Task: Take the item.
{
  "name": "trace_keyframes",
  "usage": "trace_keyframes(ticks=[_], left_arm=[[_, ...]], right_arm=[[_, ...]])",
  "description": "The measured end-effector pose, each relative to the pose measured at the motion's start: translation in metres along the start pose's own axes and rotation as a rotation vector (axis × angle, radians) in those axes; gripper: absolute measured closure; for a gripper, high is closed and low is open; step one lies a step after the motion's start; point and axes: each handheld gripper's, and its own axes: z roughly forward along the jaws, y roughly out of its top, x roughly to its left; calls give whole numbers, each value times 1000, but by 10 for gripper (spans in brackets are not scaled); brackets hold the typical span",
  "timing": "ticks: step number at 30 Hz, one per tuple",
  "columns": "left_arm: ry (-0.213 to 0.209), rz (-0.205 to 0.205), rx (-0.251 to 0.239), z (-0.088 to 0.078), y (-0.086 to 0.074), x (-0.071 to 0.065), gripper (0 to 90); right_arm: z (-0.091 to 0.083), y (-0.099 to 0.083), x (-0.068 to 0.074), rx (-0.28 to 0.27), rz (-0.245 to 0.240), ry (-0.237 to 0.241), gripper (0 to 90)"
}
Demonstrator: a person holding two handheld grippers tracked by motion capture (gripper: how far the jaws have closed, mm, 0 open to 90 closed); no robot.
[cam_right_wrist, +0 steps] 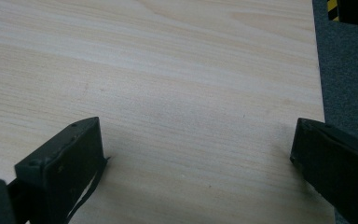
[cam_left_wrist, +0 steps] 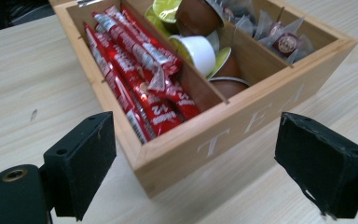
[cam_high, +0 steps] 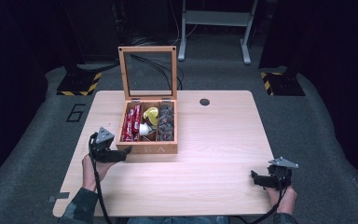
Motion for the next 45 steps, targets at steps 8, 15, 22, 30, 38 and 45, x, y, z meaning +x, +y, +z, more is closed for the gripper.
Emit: trace_keyframes(ticks=[8,15,22,30,38,45], left_arm=[[-26,32,5,14,19,-3,118],[-52,55,11,26,35,-5,119],[-64,53,21,40,44,-6,120],[-76,37,27,55,57,-6,92],[-87,42,45,74,69,-5,86],[-92,49,67,90,82,-2,139]], right_arm=[[0,0,0,-1,-3,1,24],[0,0,-1,-4,-1,3,39],[0,0,0,-6,-4,0,43],[0,0,0,-6,-4,0,43],[-1,0,-1,-7,-5,0,48],[-1,0,-1,-8,-5,1,52]])
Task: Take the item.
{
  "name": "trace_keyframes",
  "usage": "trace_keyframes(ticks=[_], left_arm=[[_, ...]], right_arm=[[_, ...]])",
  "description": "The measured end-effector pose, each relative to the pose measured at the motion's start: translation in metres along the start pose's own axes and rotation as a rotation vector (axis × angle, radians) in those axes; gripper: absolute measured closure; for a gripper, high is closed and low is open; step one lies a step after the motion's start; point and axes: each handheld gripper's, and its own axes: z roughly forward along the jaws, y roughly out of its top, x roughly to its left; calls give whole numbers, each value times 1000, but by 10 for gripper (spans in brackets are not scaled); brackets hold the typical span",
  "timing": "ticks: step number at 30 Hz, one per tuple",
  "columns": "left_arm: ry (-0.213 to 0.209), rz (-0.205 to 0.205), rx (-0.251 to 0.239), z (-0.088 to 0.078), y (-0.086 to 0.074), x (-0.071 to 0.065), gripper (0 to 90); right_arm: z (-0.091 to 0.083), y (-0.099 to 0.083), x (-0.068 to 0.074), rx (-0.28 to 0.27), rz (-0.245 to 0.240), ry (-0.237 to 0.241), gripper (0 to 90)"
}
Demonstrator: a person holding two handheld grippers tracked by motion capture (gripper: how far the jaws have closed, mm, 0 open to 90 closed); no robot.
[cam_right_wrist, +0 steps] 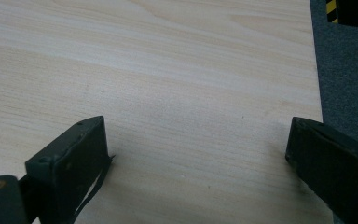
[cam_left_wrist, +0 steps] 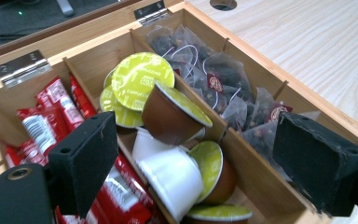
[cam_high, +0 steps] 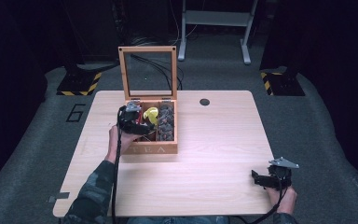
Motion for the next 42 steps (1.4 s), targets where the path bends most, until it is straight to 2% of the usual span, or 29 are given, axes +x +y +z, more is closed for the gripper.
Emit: trace_keyframes(ticks=[4,6,13,14,17,18,24,31,32,37,42], left_arm=[[6,17,11,8,6,-1,153],[-4,21,34,14,7,0,163],[-3,-9,32,25,8,4,245],[-2,5,47,25,8,4,259],[3,12,62,28,8,5,295],[7,-1,56,30,7,5,308],[20,2,81,34,6,8,388],[27,-3,105,40,6,11,434],[28,-15,106,42,6,11,435],[34,-9,131,46,5,12,460],[37,-17,130,48,4,13,484]], right_arm=[[0,0,0,0,0,0,53],[0,0,0,0,1,0,53],[0,0,0,-1,0,0,56],[0,0,0,-1,0,0,56],[0,0,0,-2,0,0,57],[0,0,0,-1,0,0,57],[0,0,0,-2,0,0,59],[0,0,0,-2,0,0,60],[0,0,0,-3,0,0,60],[0,0,0,-4,1,0,60],[0,0,0,-3,0,0,61]])
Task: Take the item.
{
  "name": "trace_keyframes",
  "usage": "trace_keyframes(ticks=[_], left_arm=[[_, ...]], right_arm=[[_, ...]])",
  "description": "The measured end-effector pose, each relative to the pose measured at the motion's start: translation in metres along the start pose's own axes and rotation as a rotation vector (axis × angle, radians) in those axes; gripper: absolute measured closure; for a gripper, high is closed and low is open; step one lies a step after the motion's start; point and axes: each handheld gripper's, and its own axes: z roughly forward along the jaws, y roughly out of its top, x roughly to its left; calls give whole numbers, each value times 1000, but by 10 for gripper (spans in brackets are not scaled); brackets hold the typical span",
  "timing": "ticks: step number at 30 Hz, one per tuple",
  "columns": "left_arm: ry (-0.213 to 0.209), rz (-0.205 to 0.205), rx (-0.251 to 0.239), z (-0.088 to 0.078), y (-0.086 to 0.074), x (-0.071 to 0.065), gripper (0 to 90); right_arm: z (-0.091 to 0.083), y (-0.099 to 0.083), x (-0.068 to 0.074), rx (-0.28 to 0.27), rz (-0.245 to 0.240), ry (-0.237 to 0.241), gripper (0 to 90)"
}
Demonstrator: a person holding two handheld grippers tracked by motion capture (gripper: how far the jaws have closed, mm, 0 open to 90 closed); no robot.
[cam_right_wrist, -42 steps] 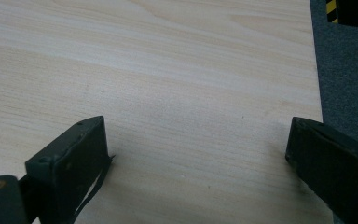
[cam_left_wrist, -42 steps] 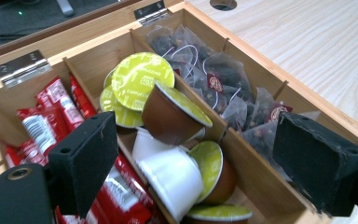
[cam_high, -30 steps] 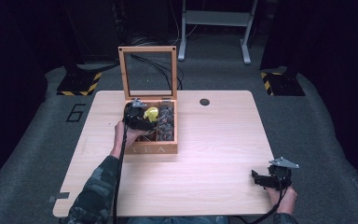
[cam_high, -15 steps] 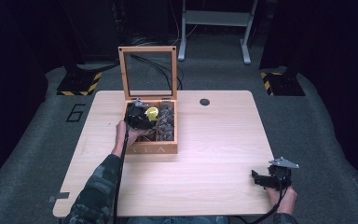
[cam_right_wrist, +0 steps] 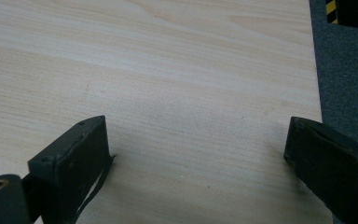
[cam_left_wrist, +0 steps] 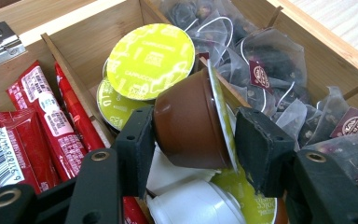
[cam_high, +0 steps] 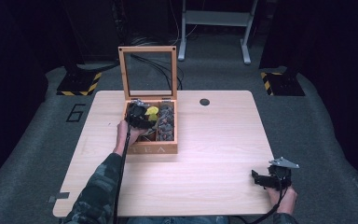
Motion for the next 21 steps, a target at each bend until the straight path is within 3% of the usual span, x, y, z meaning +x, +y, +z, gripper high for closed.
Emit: trace_keyframes(ticks=[17,21], left_arm=[[4,-12,-14,-4,0,2,549],[17,-22,-43,-6,-1,2,552]], right_arm=[[0,0,0,-3,0,0,63],[0,0,0,-1,0,-1,63]])
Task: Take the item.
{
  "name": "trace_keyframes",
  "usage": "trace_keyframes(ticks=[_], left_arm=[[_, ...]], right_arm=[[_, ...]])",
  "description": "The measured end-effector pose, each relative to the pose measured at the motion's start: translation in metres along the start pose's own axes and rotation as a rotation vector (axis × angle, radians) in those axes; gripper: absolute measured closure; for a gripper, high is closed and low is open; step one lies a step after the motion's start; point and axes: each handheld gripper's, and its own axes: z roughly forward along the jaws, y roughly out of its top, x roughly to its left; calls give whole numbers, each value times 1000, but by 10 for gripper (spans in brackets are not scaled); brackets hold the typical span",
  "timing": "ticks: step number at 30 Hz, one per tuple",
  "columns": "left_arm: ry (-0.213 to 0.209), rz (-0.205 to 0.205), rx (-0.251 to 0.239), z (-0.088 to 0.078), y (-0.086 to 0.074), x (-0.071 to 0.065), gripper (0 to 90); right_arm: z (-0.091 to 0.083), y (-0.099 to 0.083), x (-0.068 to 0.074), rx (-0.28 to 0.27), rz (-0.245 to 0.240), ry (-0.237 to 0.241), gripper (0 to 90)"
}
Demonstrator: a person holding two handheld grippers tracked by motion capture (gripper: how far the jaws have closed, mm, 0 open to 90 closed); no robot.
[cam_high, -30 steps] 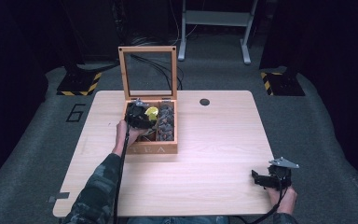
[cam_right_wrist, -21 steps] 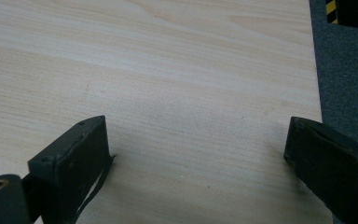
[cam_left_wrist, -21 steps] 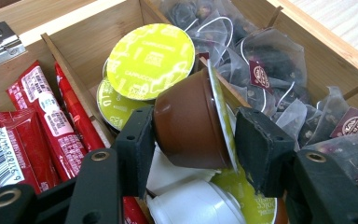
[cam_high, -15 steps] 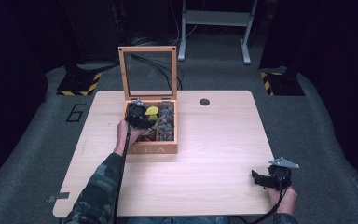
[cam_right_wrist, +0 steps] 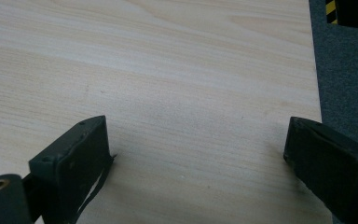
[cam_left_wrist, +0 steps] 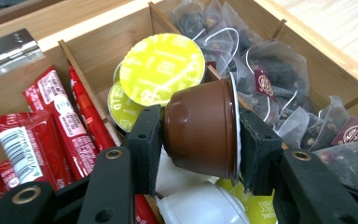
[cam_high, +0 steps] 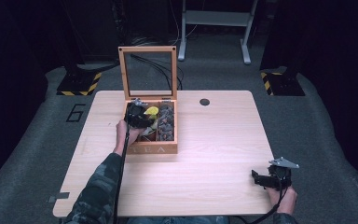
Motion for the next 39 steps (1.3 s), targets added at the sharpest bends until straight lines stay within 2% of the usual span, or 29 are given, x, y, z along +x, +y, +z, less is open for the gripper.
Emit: trace_keyframes(ticks=[13,14,27,28,32,33,39], left_arm=[[-13,14,-36,-14,3,-2,553],[-12,7,-50,-15,3,-3,552],[-14,40,-90,-36,7,-12,552],[-15,31,-97,-38,8,-14,552],[-18,52,-105,-44,9,-17,552],[-18,42,-118,-45,10,-19,552],[-20,51,-127,-49,11,-23,552]], right_arm=[[0,0,0,1,0,0,63],[0,0,0,0,0,0,63],[0,0,0,0,0,0,63],[0,0,0,0,0,0,63],[0,0,0,-2,0,0,64],[0,0,0,-2,0,0,64],[0,0,0,-2,1,0,65]])
